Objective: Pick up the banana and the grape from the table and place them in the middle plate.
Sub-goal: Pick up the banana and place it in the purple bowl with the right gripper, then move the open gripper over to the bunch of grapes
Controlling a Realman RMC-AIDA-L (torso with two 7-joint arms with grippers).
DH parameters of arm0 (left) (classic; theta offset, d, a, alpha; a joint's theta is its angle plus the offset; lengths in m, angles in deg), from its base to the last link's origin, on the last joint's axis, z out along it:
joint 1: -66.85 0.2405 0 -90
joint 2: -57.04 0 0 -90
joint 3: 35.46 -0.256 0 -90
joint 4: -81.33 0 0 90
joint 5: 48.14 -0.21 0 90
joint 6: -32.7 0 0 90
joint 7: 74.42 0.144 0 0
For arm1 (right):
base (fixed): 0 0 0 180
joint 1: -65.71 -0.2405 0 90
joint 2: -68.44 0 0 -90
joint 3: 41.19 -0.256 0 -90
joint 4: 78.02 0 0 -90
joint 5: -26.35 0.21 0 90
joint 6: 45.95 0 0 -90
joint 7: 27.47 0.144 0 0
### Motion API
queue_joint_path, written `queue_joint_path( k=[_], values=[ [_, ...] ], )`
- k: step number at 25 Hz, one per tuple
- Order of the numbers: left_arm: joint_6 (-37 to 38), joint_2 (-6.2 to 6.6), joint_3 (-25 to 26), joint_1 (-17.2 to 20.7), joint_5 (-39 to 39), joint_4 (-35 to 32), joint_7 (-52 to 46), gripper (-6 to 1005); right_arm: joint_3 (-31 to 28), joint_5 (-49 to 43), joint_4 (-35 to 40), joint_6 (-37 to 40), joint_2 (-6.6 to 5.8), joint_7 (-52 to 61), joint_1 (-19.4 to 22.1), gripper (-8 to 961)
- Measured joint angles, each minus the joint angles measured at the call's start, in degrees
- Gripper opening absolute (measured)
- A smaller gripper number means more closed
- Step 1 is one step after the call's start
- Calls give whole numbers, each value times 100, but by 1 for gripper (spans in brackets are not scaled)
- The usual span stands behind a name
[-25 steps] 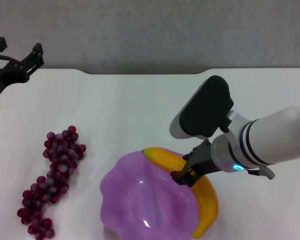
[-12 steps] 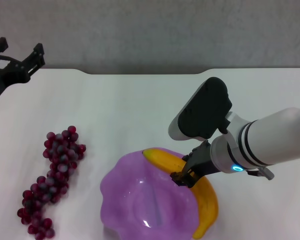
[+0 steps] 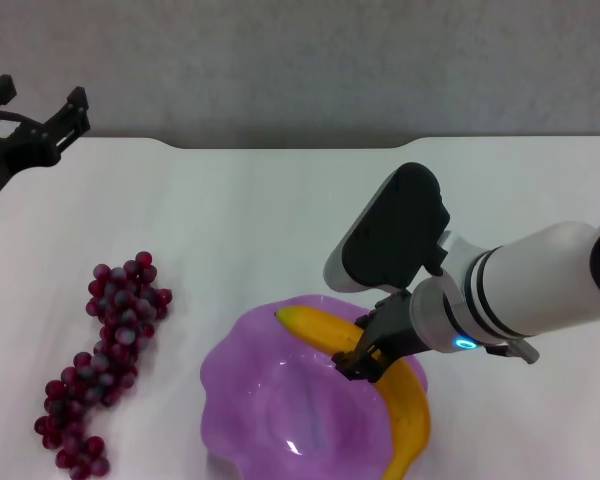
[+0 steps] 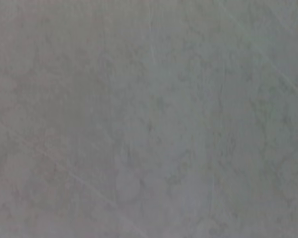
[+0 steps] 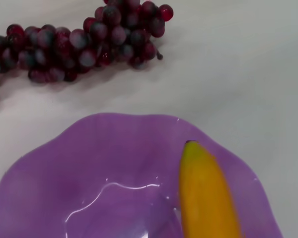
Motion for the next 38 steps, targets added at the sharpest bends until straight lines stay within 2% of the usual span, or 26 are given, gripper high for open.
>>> queue_joint_path(
  k=[2,12,19,23,29,33,38],
  values=[
    [0,0,1,1,0,0,0,801,-13,0,-1,20,0,16,0,500],
    [-110,0,10,-10,0,-1,62,799,-21,0,57,100,0,58,30,710],
    [-130,-3,12,16,0,20,71,797,-398,-54,581,586,-11,58,387,799],
    [-133,-8,3,15,0,26,71,796,-871,-35,964,1210,-15,45,892,798],
    [-133,-40,-34,13,0,46,79,794,-1584,-29,1789,2579,-9,64,2154,799],
    [-138,-44,-42,13,0,69,82,794,-1927,-23,1837,3075,-1,110,2582,798],
    [-149,-44,-44,17,0,88,85,792,-2218,-18,1738,3582,0,280,2929,797]
  ],
)
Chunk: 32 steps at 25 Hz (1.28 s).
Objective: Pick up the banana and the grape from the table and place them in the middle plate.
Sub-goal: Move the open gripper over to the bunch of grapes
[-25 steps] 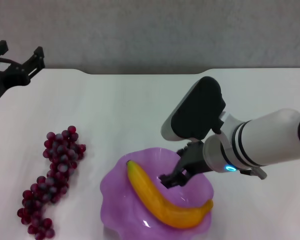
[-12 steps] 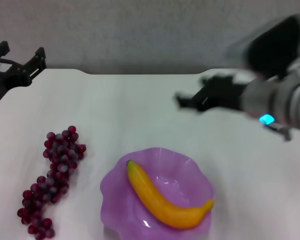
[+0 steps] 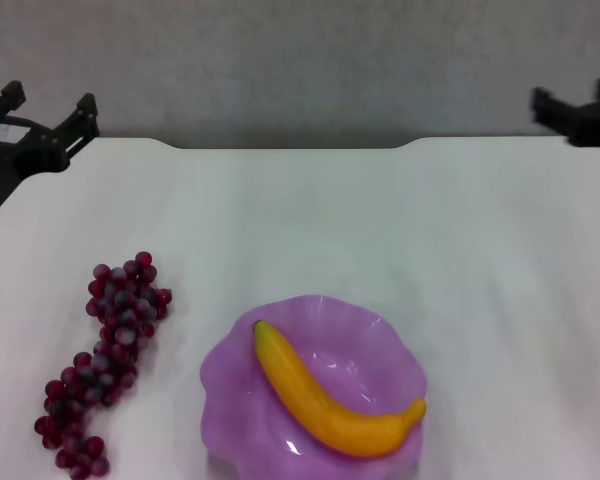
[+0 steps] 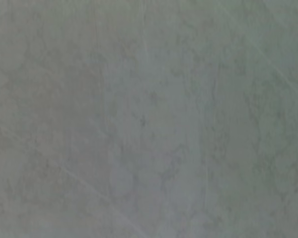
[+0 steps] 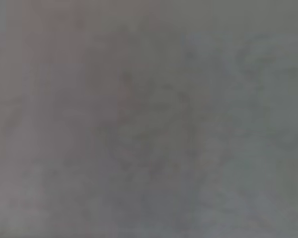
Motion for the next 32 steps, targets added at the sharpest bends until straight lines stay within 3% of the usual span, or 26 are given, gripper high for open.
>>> queue_joint_path(
  k=[4,14,18,22,25,29,32],
  values=[
    [-11,-7,-4,2,0,11,1,791,-226,1,-151,403,7,55,237,796],
    [-412,-8,-73,-48,0,199,34,789,-607,0,-1076,1011,15,247,285,792],
    [-1109,8,-43,-59,0,487,51,788,-629,1,-1144,972,9,260,247,792],
    [-2524,-11,127,-171,0,938,158,787,-616,1,-1142,952,9,263,240,792],
    [-4006,-231,459,-350,0,1320,544,786,-599,1,-1110,942,8,264,240,791],
    [-5483,-795,1265,-695,2,1372,1266,785,-581,1,-1098,886,5,266,207,791],
    [-6195,-831,1401,-1012,41,1218,1396,785,-569,1,-1101,874,5,266,151,791]
  ],
)
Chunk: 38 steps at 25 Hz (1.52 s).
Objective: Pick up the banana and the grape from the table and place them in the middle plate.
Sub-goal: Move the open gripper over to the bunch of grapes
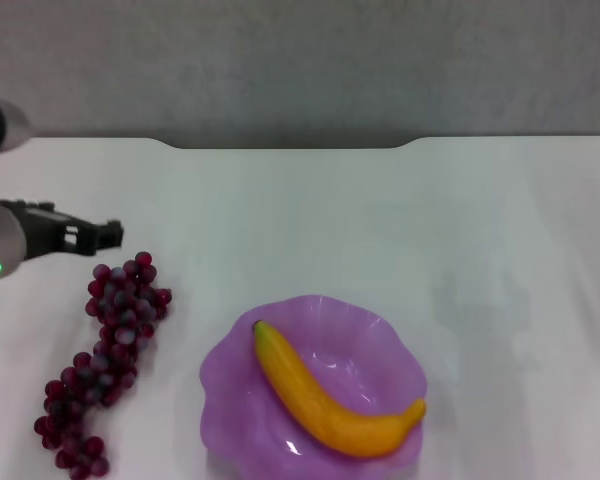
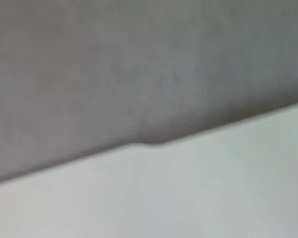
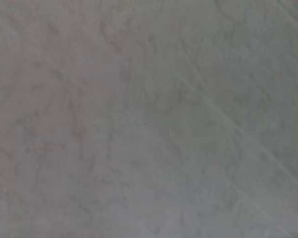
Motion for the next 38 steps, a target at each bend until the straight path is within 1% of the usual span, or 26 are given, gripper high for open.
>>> queue_joint_path(
  k=[2,5,9,15,21,27,34,38],
  values=[
    [-231,6,10,-241,17,-273,-5,784,4,0,-21,-16,-1,0,-10,791],
    [-357,3,36,-477,28,-630,-11,784,11,0,-25,-58,-5,0,-34,791],
    [-369,3,89,-724,46,-1088,-11,783,50,0,-33,-76,-12,0,-96,791],
    [-381,9,311,-1095,103,-1837,35,781,56,0,-48,-159,-14,0,-141,790],
    [-203,0,327,-1221,140,-2073,106,780,58,0,-50,-176,-12,0,-179,790],
    [-39,8,367,-1362,595,-2380,373,778,64,0,-62,-242,-12,0,-211,790],
    [-42,6,363,-1448,640,-2452,435,777,122,0,-62,-249,-15,0,-233,790],
    [175,5,446,-1609,643,-2787,494,776,129,0,-60,-249,-15,0,-236,789]
  ],
)
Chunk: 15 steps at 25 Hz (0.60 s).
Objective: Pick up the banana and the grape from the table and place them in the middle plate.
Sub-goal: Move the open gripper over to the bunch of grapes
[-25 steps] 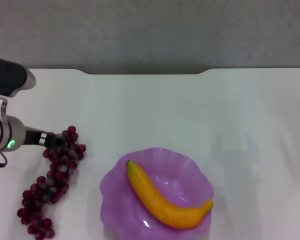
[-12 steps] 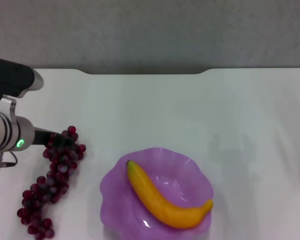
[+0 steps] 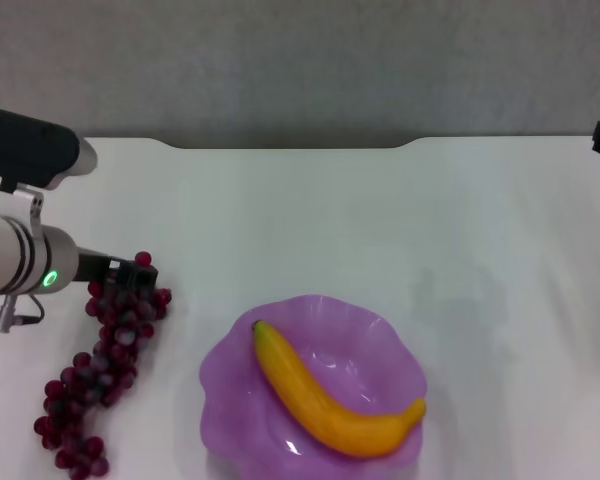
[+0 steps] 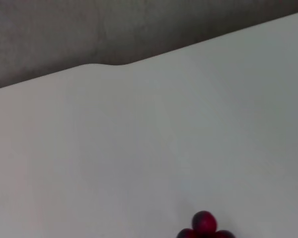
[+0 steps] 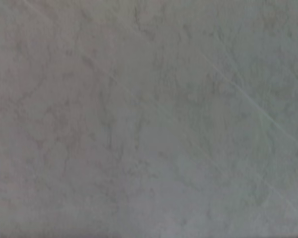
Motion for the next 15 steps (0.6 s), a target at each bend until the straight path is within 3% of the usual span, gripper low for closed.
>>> queue_joint_path(
  k=[6,15],
  values=[
    [302,0,294,-204,1,-547,88,774,15,0,7,-23,0,0,-9,789],
    [366,17,495,-246,-61,-757,101,772,22,0,14,-48,0,0,-19,789]
  ],
)
